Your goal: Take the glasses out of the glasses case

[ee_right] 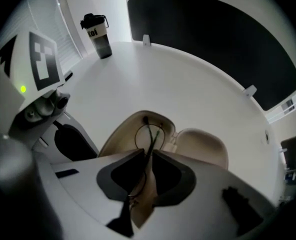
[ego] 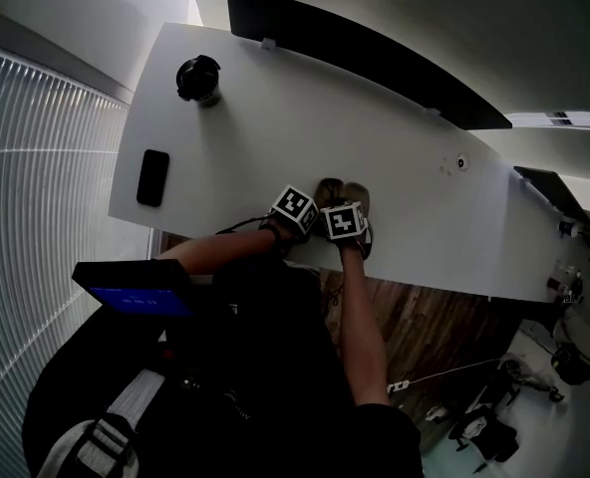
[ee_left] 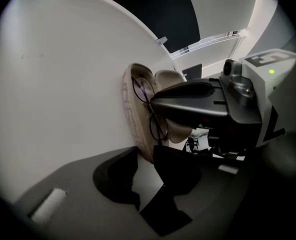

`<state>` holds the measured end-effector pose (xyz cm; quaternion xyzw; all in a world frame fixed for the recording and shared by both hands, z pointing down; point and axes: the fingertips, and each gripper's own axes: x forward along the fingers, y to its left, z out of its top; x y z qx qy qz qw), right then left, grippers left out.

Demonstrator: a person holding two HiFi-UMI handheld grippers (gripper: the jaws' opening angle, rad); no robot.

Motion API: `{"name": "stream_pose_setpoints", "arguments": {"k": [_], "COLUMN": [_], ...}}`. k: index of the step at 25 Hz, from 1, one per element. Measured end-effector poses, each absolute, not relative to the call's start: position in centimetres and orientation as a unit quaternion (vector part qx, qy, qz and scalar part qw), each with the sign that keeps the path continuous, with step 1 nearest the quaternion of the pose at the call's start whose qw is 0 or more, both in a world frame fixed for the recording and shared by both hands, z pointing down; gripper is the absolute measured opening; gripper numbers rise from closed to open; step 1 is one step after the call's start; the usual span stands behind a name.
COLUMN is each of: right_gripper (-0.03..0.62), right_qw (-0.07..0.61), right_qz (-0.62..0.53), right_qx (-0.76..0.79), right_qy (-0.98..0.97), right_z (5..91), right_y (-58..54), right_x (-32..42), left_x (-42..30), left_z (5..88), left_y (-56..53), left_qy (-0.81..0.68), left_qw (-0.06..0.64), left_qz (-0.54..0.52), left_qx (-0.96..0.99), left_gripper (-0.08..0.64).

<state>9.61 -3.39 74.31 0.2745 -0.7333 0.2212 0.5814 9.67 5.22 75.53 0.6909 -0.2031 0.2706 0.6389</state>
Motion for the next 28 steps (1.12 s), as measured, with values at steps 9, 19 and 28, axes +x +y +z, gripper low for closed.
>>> {"name": "stream_pose_setpoints", "arguments": {"k": [9,19,28], "right_gripper": [0.018,0.011,0.011], "right_qw": [0.532,0.436,0.323], "right_qz": [0.3,0.339,0.354], "right_qx": [0.336,0.362,0.398], "right_qy": [-0.717,-0.751,-0.782], "right_z": [73.9,71.7,66.4], "right_y": [-3.3,-3.1,-4.3], "right_x": [10.1,11.0,12.4], "left_x": [9.3,9.5,9.1], "left_z": [75.4,75.0,74.7], "left_y": [5.4,5.4,5.2], "left_qy": [-0.2,-0.195,-0.193], "left_qw": [0.643,0.65,0.651], "left_qz": [0.268,0.26,0.251], "left_qx": [0.689,0.687,0.69], "left_gripper": [0.109,0.109,0.109]}}
